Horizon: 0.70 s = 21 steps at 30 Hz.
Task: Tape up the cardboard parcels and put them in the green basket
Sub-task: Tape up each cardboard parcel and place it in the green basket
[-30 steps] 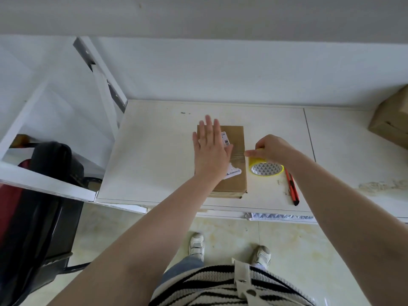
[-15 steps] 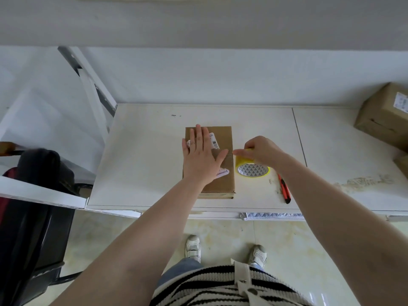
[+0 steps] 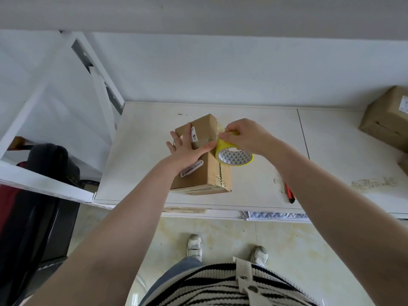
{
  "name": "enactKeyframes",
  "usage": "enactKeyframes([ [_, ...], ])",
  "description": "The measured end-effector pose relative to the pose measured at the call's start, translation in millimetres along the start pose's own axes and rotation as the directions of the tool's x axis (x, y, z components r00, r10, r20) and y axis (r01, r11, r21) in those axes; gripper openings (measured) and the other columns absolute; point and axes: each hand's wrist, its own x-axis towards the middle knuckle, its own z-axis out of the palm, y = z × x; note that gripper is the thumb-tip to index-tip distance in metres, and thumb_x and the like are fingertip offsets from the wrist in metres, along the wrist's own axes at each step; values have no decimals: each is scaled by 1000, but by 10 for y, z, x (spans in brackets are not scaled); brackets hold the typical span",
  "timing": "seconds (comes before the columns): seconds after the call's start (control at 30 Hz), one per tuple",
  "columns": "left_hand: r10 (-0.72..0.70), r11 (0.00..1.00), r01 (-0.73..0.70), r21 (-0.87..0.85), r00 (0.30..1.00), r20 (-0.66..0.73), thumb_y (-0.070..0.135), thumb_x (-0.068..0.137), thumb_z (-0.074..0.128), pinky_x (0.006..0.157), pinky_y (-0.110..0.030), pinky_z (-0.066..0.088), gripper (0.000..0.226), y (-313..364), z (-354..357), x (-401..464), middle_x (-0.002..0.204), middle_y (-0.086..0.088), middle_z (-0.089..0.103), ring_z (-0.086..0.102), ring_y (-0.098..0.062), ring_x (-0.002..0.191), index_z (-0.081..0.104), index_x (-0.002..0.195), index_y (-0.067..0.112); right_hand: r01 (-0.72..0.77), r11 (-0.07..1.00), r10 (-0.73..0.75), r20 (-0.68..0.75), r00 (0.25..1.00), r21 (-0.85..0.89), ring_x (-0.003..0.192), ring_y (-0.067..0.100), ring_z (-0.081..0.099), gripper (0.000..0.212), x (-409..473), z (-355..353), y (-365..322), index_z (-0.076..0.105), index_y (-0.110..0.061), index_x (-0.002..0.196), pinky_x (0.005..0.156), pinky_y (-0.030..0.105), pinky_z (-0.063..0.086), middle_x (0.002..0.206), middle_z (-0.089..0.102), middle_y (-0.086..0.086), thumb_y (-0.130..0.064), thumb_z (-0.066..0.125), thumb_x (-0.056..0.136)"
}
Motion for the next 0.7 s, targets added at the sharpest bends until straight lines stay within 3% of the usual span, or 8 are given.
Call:
enactKeyframes([
  [0.07, -5, 999, 4, -42, 1000, -21, 85, 60, 61, 117, -62, 7, 116, 2, -10, -14, 161, 1, -24, -11, -35, 149, -9, 147, 56, 19, 1000, -19, 21, 1000, 0, 60, 17, 50, 42, -35, -78, -18, 57, -16, 66, 58, 30, 40, 62, 49, -2, -48, 56, 92],
  [0.17, 22, 995, -28, -92, 997, -70, 68, 72, 68, 117, -59, 18, 105, 36, 18, -31, 163, 2, -10, 8, -35, 148, 0, 151, 51, 52, 994, -49, 35, 998, -97, 70, 19, 53, 34, -56, -190, -94, 67, -14, 74, 61, 31, 40, 72, 58, 2, -42, 60, 91],
  [0.3, 60, 925, -59, -375, 998, -8, 68, 65, 69, 116, -52, 28, 111, 143, 163, -50, 161, -3, 17, 28, -27, 145, 9, 155, 41, 42, 958, -61, -57, 997, -284, 72, 18, 57, 31, -52, -409, -184, 65, -21, 67, 56, 27, 39, 70, 61, -3, -47, 63, 84],
  [0.5, 117, 907, -85, -413, 992, 54, 67, 70, 63, 117, -51, 27, 106, 168, 329, -41, 163, 0, 19, 29, -24, 145, 7, 155, 39, -87, 925, 62, -79, 995, -370, 58, 18, 55, 42, -110, -394, -84, 58, -17, 58, 52, 26, 36, 55, 57, -1, -51, 63, 83],
  [0.53, 132, 910, -89, -404, 988, 80, 65, 74, 62, 114, -49, 33, 99, 118, 303, -35, 162, 0, 23, 36, -23, 142, 11, 155, 39, -109, 926, 83, -88, 993, -363, 57, 18, 56, 45, -111, -326, -94, 58, -17, 58, 52, 26, 36, 54, 57, -1, -53, 62, 83],
  [0.6, 154, 853, -65, -518, 979, 130, 50, 85, 64, 92, -36, 53, 68, 21, 239, -8, 144, -1, 52, 61, -19, 120, 33, 144, 38, -138, 940, 108, -111, 988, -313, 60, 19, 57, 47, -104, -189, -145, 57, -16, 59, 52, 26, 35, 57, 57, -2, -57, 59, 84],
  [0.67, 150, 757, -13, -653, 977, 154, 31, 92, 63, 68, -24, 57, 40, -3, 204, -22, 108, 7, 74, 72, -11, 93, 47, 127, 37, -150, 946, 116, -133, 984, -288, 62, 17, 56, 45, -81, -95, -230, 55, -19, 59, 51, 25, 32, 58, 55, -4, -56, 58, 85],
  [0.7, 144, 726, 7, -688, 976, 162, 29, 92, 63, 65, -22, 57, 35, -5, 212, -35, 100, 11, 75, 72, -9, 90, 48, 123, 38, -153, 941, 118, -133, 984, -301, 63, 18, 57, 43, -71, -65, -273, 55, -19, 61, 50, 25, 31, 59, 55, -4, -55, 58, 85],
])
